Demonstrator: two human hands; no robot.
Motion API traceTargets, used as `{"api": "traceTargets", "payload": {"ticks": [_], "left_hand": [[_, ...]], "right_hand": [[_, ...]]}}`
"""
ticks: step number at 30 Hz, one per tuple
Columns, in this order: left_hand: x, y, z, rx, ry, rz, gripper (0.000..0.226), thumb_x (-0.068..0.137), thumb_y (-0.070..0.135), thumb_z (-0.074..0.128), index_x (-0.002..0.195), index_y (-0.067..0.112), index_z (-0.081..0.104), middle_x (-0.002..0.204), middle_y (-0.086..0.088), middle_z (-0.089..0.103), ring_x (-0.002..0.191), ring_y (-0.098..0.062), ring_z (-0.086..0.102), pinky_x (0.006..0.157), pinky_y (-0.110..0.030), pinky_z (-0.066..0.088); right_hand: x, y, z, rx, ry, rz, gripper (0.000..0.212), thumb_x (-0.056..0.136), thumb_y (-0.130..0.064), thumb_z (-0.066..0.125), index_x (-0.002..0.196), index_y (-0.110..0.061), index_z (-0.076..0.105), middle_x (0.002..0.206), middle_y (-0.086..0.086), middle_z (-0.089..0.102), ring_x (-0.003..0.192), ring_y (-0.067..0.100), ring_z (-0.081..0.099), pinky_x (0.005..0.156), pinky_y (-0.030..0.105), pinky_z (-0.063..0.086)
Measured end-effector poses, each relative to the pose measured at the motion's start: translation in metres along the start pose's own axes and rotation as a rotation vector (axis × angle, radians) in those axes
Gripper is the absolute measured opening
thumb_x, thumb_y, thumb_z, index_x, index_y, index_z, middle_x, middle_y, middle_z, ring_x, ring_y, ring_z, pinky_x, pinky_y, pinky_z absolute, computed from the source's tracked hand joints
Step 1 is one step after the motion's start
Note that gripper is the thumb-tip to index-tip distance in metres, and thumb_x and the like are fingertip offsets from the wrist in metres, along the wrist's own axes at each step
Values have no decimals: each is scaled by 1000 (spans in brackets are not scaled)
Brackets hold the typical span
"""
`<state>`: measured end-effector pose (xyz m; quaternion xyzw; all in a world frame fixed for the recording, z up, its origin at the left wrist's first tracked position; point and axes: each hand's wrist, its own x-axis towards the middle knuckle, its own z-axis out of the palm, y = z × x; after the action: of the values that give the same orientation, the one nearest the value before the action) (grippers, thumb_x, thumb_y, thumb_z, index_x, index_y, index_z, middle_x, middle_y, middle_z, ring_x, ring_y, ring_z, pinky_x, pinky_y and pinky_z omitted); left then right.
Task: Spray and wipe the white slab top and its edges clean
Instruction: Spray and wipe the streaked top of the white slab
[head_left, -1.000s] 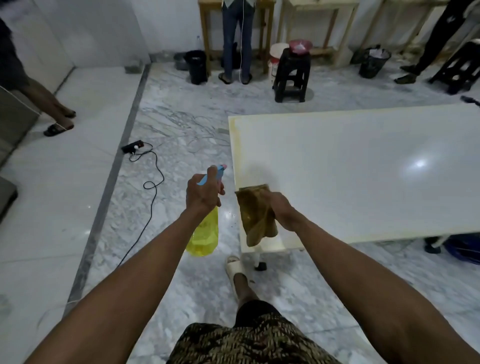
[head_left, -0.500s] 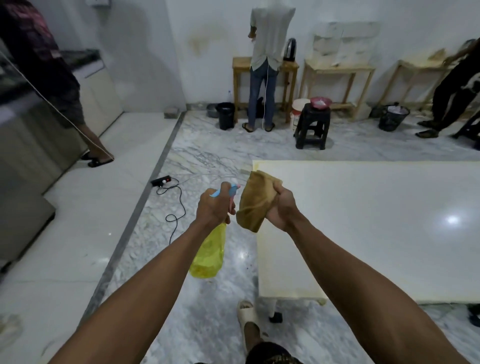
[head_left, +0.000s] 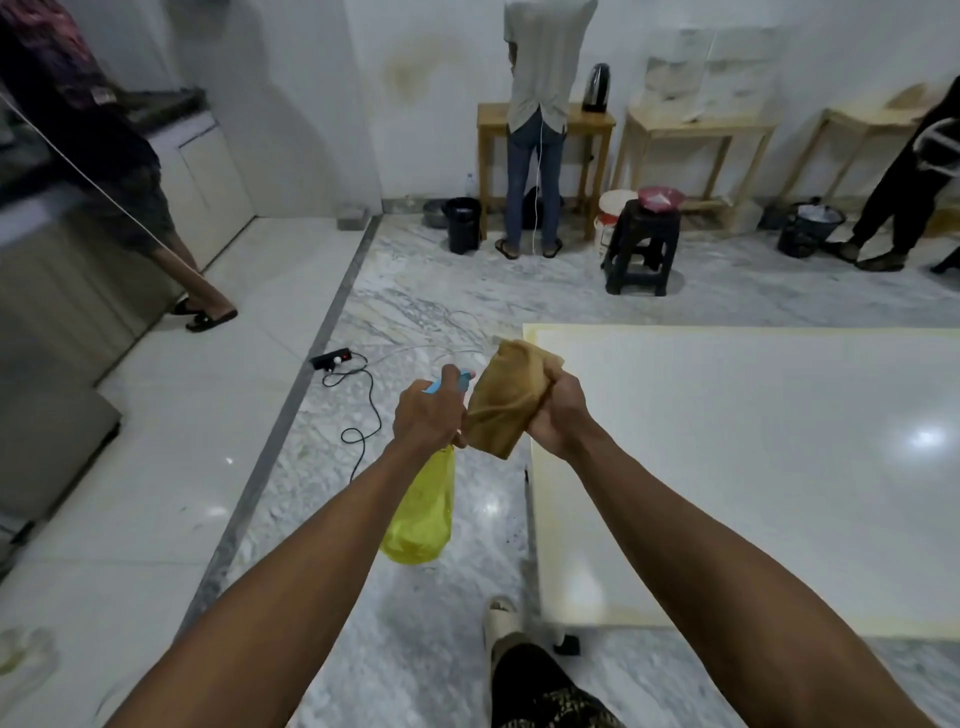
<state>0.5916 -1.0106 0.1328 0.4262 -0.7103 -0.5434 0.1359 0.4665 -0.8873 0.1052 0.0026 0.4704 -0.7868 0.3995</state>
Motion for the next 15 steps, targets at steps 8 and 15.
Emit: {"api": "traceTargets", "payload": {"ticks": [8, 15], "left_hand": [[85, 1, 30, -25, -76, -55, 69, 87, 60, 51, 97, -4, 76, 66, -8, 75, 57, -27, 74, 61, -43, 66], [202, 21, 58, -28, -120, -60, 67, 91, 56, 48, 71, -2, 74, 64, -11, 75, 49, -28, 67, 62, -46, 61]], "right_hand": [[97, -1, -22, -53, 145, 29, 47, 104, -40, 41, 128, -4, 61, 125, 18, 66, 115, 33, 63, 101, 47, 50], [228, -48, -61, -707, 411, -67, 47, 104, -46, 36, 129, -12, 57, 118, 6, 62, 102, 25, 59, 92, 34, 48]]}}
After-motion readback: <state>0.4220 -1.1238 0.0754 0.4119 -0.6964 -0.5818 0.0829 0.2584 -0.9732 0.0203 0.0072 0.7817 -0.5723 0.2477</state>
